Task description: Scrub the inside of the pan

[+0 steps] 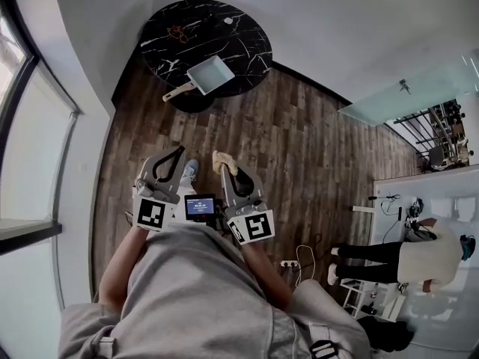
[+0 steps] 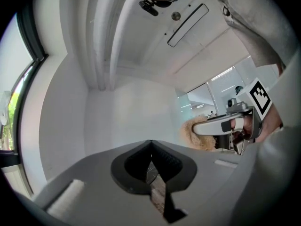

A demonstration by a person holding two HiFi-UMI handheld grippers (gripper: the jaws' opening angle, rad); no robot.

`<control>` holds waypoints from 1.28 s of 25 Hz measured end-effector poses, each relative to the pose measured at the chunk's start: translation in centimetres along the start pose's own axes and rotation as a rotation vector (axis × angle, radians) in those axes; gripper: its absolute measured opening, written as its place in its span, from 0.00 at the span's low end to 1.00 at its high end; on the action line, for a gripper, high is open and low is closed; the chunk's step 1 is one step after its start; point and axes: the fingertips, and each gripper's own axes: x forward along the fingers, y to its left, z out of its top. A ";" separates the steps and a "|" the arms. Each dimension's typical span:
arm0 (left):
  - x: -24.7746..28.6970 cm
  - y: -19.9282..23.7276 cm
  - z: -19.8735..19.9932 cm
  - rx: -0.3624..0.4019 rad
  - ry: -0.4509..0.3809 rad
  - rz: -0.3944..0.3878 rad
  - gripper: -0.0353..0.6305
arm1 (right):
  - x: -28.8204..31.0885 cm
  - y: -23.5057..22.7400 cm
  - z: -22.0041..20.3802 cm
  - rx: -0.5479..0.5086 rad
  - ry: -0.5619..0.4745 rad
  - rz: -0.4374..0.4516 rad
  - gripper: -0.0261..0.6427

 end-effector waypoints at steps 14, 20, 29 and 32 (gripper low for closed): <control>-4.8 -1.4 0.1 0.001 0.020 0.075 0.05 | -0.9 4.5 -0.1 -0.043 0.014 0.117 0.11; -6.1 -0.3 -0.2 -0.009 0.037 0.125 0.05 | -0.8 5.0 -0.2 -0.071 0.045 0.135 0.11; -5.8 -1.3 0.3 0.023 0.037 0.114 0.05 | -1.1 3.0 0.0 -0.113 0.060 0.075 0.11; -5.5 -2.0 0.3 0.035 0.031 0.107 0.05 | -1.5 2.6 -0.2 -0.103 0.066 0.067 0.11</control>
